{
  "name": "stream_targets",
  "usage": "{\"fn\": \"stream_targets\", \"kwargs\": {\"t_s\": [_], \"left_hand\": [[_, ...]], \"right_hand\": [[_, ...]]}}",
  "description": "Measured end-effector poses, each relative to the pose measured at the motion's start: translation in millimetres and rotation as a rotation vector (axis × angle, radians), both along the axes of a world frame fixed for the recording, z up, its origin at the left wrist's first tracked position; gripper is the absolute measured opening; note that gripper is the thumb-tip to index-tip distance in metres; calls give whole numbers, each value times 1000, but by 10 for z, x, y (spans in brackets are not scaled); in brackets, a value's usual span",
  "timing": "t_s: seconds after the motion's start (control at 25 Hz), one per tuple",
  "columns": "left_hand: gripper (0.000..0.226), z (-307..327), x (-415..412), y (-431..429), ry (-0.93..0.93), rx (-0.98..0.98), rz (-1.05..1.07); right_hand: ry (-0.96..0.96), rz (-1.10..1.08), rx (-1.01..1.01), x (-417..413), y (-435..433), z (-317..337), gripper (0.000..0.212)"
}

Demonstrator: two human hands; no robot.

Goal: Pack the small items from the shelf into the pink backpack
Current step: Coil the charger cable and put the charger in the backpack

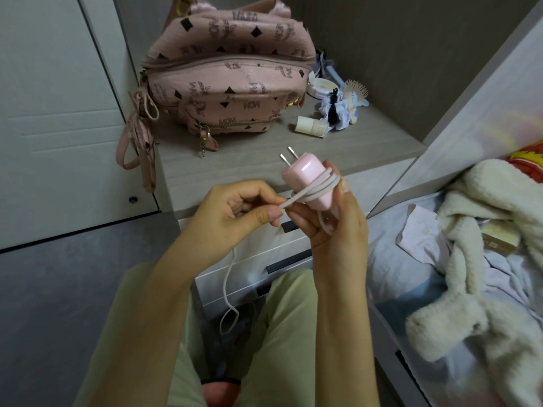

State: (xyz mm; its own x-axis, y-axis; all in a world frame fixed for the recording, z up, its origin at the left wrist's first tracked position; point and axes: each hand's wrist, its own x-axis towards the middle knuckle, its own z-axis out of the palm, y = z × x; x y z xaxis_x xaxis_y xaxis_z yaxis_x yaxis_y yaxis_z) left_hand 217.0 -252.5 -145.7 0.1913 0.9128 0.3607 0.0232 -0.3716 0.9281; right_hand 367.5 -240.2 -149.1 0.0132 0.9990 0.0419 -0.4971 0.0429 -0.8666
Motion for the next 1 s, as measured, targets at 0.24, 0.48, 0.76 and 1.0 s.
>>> {"fn": "stream_targets", "kwargs": {"t_s": [0.24,0.48,0.76,1.0], "left_hand": [[10,-1,-79,-15,46,-30,4],[6,-78,-147,10,92,-164,-1],[49,-156,-203,-31,490,-321,-137],[13,12,-177,-107,557,-149,119]], "right_hand": [[48,46,-143,7,7,23,37],[-110,224,-124,211,-26,40,39],[-418,652,-46,472,-86,84,39],[-736,714,-83,473,-167,64,32]]}}
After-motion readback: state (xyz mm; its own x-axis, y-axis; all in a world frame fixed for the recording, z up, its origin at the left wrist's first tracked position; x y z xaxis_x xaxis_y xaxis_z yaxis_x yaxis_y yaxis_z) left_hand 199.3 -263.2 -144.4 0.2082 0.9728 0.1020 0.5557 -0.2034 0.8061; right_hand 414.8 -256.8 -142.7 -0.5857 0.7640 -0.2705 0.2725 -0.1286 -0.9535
